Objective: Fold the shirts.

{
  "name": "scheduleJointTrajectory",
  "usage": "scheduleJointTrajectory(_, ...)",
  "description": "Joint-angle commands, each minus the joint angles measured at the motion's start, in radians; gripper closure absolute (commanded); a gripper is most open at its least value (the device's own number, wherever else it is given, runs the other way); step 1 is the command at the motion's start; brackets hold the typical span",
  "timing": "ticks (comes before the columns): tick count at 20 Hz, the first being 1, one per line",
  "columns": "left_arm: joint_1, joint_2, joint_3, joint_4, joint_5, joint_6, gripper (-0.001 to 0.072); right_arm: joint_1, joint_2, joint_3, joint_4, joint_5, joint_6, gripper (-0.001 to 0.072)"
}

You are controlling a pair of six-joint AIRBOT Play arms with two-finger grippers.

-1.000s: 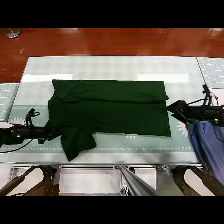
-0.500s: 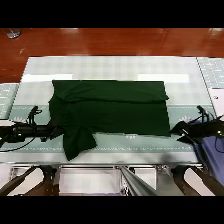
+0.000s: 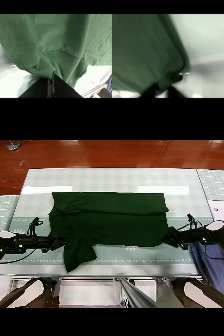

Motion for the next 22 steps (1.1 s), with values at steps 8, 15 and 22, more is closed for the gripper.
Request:
scheduleJointTrajectory(8, -0.004, -0.002, 0.242, -0.068, -0.018, 0.021, 0.0686, 0.01, -0.021, 0.245, 0.053, 0.065, -0.119, 0.0682)
scheduleJointTrajectory(15, -0.145, -0.301, 0.686, -0.071, 0.073, -0.071, 0.0687, 0.018, -0.245, 0.484, 0.201, 0.005, -0.147, 0.0682)
scheduleJointTrajectory(22, -0.199, -0.629, 1.057, 0.024, 0.047, -0.197, 0.0687, 0.061, -0.522, 0.775, 0.201, -0.002, -0.092, 0.0682)
